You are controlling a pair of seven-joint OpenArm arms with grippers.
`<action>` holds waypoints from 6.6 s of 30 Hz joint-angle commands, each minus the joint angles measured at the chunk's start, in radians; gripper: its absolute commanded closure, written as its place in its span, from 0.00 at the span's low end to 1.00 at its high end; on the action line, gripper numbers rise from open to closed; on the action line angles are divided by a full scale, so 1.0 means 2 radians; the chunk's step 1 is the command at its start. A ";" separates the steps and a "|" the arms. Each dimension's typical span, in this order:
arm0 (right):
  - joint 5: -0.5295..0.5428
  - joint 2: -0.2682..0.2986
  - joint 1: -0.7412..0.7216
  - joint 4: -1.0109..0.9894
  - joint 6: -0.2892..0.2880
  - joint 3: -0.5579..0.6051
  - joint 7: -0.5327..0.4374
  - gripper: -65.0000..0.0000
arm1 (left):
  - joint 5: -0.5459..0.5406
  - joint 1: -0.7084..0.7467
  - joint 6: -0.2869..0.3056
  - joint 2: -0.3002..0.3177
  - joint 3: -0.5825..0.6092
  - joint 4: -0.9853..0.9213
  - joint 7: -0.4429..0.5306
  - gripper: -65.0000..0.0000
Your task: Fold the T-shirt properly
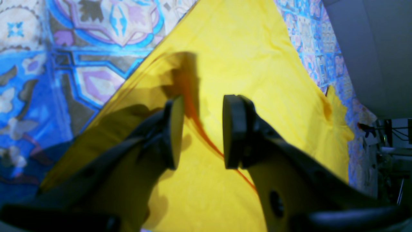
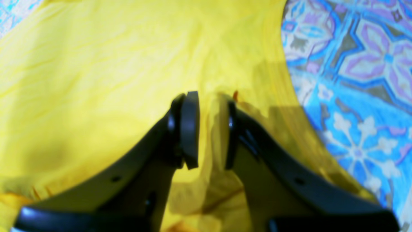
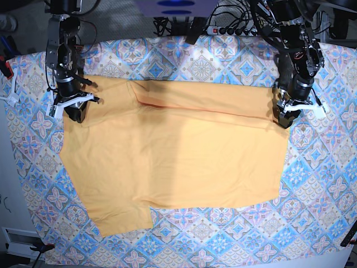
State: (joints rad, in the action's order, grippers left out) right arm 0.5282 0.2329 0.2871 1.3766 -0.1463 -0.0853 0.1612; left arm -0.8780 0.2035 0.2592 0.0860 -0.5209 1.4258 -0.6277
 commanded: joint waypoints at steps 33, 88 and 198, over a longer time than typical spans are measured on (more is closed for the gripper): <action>-0.038 0.007 0.147 0.066 -0.003 -0.004 -0.038 0.77 | -0.038 0.118 0.008 0.006 0.023 0.068 -0.018 0.68; -0.038 0.007 0.161 0.062 -0.003 -0.003 -0.039 0.77 | -0.210 0.090 0.008 0.021 -0.010 -0.080 -0.026 0.68; -0.039 -0.001 0.164 0.047 -0.003 0.007 -0.040 0.77 | -0.238 0.076 -0.168 0.014 -0.018 -0.005 -0.029 0.65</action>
State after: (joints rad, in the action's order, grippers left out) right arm 0.4488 0.2192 0.6125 1.4586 -0.1463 -0.0669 0.1047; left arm -1.3430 0.3519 -0.0891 0.1024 -0.5514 1.4033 -0.6876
